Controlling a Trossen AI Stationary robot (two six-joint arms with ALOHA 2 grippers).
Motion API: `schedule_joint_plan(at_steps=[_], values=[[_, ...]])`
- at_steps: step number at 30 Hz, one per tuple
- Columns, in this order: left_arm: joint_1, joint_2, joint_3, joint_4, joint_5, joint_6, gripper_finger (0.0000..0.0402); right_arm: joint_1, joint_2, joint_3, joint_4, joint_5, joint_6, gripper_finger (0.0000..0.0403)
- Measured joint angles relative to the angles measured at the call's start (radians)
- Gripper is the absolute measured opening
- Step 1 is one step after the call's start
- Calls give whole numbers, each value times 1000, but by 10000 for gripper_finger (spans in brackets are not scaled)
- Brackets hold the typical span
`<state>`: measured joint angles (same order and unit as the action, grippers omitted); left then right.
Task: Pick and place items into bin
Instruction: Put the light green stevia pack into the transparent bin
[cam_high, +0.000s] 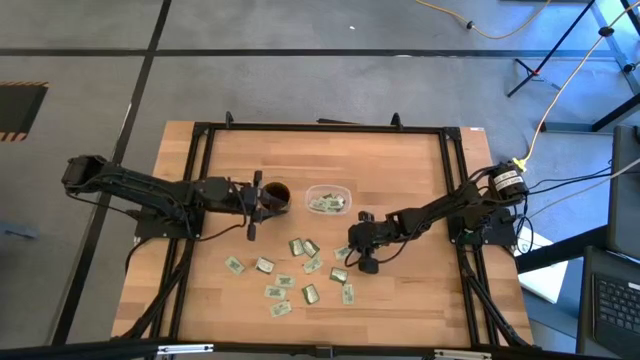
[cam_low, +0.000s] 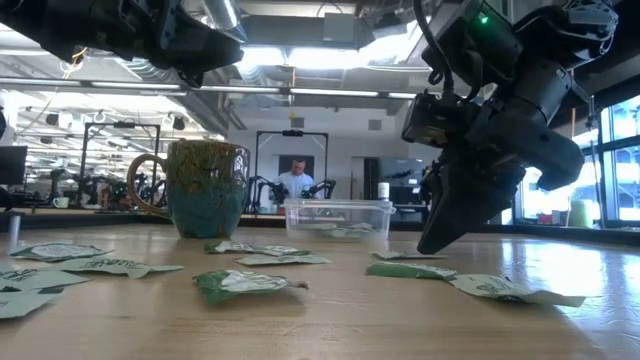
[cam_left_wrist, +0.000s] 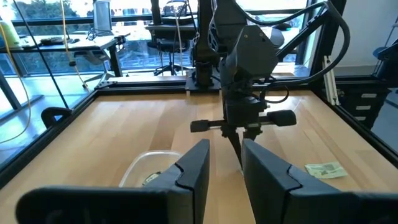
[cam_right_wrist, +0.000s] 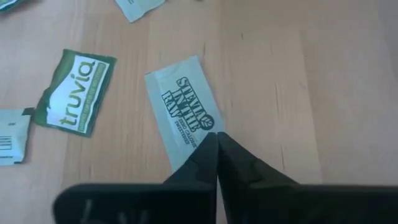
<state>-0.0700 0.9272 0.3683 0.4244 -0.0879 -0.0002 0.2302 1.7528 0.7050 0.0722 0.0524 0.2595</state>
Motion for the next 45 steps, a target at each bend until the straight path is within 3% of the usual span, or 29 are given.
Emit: schedule_joint_plan(at_steps=[13,19,35,45], values=[[0,0,0,-9,0,5,88,10,0,-4,12,-10,-62,76],[0,0,0,-10,0,5,88,10,1,-4,11,-19,-82,87],[0,0,0,-10,-1,14,88,10,2,-1,-18,6,-135,8],[0,0,0,-10,-1,14,88,-6,-50,23,-19,0,-135,2]])
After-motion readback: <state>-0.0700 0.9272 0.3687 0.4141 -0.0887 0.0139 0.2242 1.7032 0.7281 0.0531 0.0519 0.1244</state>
